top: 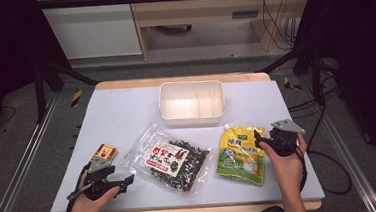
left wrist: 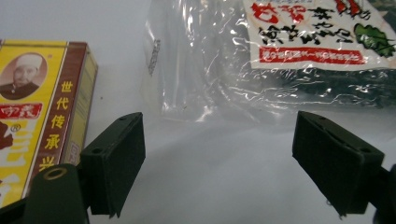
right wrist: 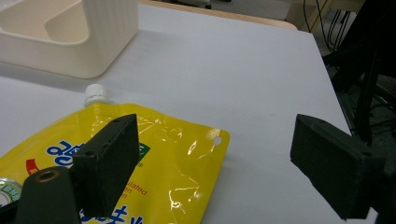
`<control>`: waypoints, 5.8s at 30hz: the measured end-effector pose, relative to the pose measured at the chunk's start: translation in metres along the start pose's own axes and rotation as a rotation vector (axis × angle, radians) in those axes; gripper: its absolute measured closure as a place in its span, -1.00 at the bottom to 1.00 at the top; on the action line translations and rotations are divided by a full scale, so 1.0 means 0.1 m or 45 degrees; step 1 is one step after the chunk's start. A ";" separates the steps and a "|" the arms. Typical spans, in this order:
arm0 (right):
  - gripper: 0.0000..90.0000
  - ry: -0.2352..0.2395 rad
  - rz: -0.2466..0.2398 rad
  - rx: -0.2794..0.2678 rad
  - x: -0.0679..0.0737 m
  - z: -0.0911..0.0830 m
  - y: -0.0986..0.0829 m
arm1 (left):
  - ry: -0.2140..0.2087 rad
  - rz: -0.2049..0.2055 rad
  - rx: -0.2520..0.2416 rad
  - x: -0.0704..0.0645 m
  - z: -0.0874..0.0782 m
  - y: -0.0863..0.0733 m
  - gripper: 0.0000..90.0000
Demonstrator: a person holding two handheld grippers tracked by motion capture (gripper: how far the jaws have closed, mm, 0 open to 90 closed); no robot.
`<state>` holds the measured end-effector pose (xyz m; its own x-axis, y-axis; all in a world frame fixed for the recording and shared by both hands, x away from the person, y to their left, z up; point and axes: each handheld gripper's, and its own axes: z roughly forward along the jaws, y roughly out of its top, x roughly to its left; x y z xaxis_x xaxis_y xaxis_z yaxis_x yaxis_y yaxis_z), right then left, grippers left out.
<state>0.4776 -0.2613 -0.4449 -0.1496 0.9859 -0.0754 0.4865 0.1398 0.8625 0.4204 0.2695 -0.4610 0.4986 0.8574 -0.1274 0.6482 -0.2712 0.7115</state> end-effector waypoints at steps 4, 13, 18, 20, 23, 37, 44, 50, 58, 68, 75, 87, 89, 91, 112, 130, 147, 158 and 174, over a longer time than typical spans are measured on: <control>-0.64 0.004 0.000 0.009 0.00 0.01 -0.01 | 0.003 -0.032 -0.003 0.04 0.05 0.03 -0.55; -0.64 0.002 -0.009 0.013 0.00 0.03 0.00 | -0.005 -0.096 -0.025 0.14 0.12 0.10 -0.33; -0.64 0.006 -0.003 0.012 0.00 0.03 0.00 | -0.004 -0.104 -0.029 0.13 0.13 0.10 -0.27; -0.64 0.013 -0.007 0.002 0.00 0.02 0.00 | -0.005 -0.101 -0.031 0.13 0.14 0.11 -0.24; -0.64 0.012 -0.008 0.002 -0.01 0.01 0.00 | -0.005 -0.099 -0.038 0.14 0.15 0.13 -0.18; -0.63 0.014 -0.008 0.002 -0.02 0.01 0.01 | 0.025 -0.118 -0.031 0.20 0.20 0.15 0.25; -0.63 0.018 -0.004 0.002 -0.01 0.01 0.02 | 0.069 -0.118 -0.019 0.23 0.25 0.15 0.42; -0.63 0.026 -0.018 0.007 0.02 0.02 0.02 | 0.068 -0.126 -0.005 0.24 0.28 0.16 0.52; -0.63 0.023 -0.013 0.003 0.01 0.01 0.02 | 0.075 -0.096 0.018 0.22 0.33 0.18 0.74; -0.63 0.025 -0.024 0.000 0.02 0.01 0.02 | 0.075 -0.036 0.030 0.24 0.30 0.19 0.99; -0.62 0.032 -0.033 -0.007 0.07 -0.01 0.04 | -0.002 -0.054 -0.104 0.28 0.06 0.25 1.00; -0.60 0.195 -0.200 -0.133 0.59 -0.15 0.40 | -0.067 0.025 -0.253 0.12 -0.26 0.46 1.00; -0.60 0.236 -0.239 -0.148 0.71 -0.16 0.49 | -0.069 0.045 -0.257 0.10 -0.28 0.52 1.00; -0.60 0.277 -0.265 -0.159 0.81 -0.17 0.56 | -0.065 0.058 -0.256 0.09 -0.28 0.55 1.00; -0.57 0.551 -0.509 -0.089 1.17 -0.08 1.39 | -0.166 0.291 -0.248 -0.10 -0.29 1.58 1.00; -0.53 0.603 -0.718 -0.033 0.97 -0.20 1.93 | -0.242 0.448 -0.229 -0.41 -0.26 2.23 1.00; -0.53 0.651 -0.871 0.002 0.85 -0.30 2.15 | -0.274 0.521 -0.242 -0.68 -0.26 2.43 1.00; -0.56 0.700 -0.937 -0.001 0.88 -0.27 2.15 | -0.294 0.528 -0.252 -0.74 -0.28 2.47 1.00; -0.52 0.795 -1.009 0.115 0.98 -0.04 2.18 | -0.318 0.585 -0.261 -0.91 -0.31 2.55 1.00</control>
<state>0.5660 -0.1341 -0.2622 -0.8683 0.3851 -0.3126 0.1109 0.7650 0.6344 0.5226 0.1358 -0.2460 0.8407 0.5347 0.0857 0.2194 -0.4809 0.8489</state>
